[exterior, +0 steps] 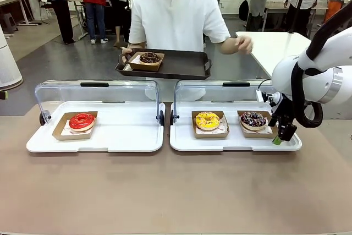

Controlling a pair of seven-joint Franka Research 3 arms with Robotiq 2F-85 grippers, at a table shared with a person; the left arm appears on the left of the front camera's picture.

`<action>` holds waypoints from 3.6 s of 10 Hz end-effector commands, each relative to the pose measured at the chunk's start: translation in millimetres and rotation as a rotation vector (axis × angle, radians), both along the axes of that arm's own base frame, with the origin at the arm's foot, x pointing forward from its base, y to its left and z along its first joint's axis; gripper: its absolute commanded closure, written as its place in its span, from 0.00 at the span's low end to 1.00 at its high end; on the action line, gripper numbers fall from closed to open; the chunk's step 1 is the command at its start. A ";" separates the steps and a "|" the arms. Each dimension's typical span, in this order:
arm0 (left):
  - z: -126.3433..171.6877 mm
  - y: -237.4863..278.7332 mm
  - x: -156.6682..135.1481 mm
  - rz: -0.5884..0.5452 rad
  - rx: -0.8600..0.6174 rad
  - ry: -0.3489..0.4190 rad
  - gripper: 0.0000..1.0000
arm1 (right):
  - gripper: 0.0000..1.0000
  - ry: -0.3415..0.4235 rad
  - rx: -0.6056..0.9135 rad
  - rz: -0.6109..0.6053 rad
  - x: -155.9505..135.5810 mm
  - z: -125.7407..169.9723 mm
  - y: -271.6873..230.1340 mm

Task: Provide the desired donut to the person.
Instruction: Pick up and lift the Paper togo box containing the Donut pointed at by the person.

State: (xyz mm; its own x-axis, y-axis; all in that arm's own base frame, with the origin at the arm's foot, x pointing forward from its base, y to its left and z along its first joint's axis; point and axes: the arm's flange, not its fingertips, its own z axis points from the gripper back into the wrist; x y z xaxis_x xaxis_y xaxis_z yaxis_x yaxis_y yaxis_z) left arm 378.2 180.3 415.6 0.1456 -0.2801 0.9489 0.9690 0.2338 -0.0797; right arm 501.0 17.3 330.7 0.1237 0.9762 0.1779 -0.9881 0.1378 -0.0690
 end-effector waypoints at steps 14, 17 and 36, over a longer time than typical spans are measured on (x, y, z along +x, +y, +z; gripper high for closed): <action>1.0 0.2 -0.8 0.002 -0.007 -0.009 0.00 | 1.00 -0.005 0.007 -0.009 11.3 -9.5 -4.5; 1.0 0.2 -0.8 0.002 -0.007 -0.009 0.00 | 1.00 -0.002 0.004 0.010 7.4 -5.5 -1.2; 1.0 0.2 -0.8 0.002 -0.007 -0.009 0.00 | 1.00 0.138 -0.194 0.047 -125.8 310.8 71.9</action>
State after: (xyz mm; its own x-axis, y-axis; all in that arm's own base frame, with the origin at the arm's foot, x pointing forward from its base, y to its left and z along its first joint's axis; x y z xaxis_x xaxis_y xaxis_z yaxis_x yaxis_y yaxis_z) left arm 378.2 180.4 415.3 0.1463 -0.2802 0.9487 0.9689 0.2339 -0.0803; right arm 360.4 88.1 631.8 0.0891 0.9960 0.0084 -0.9952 0.0887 0.0401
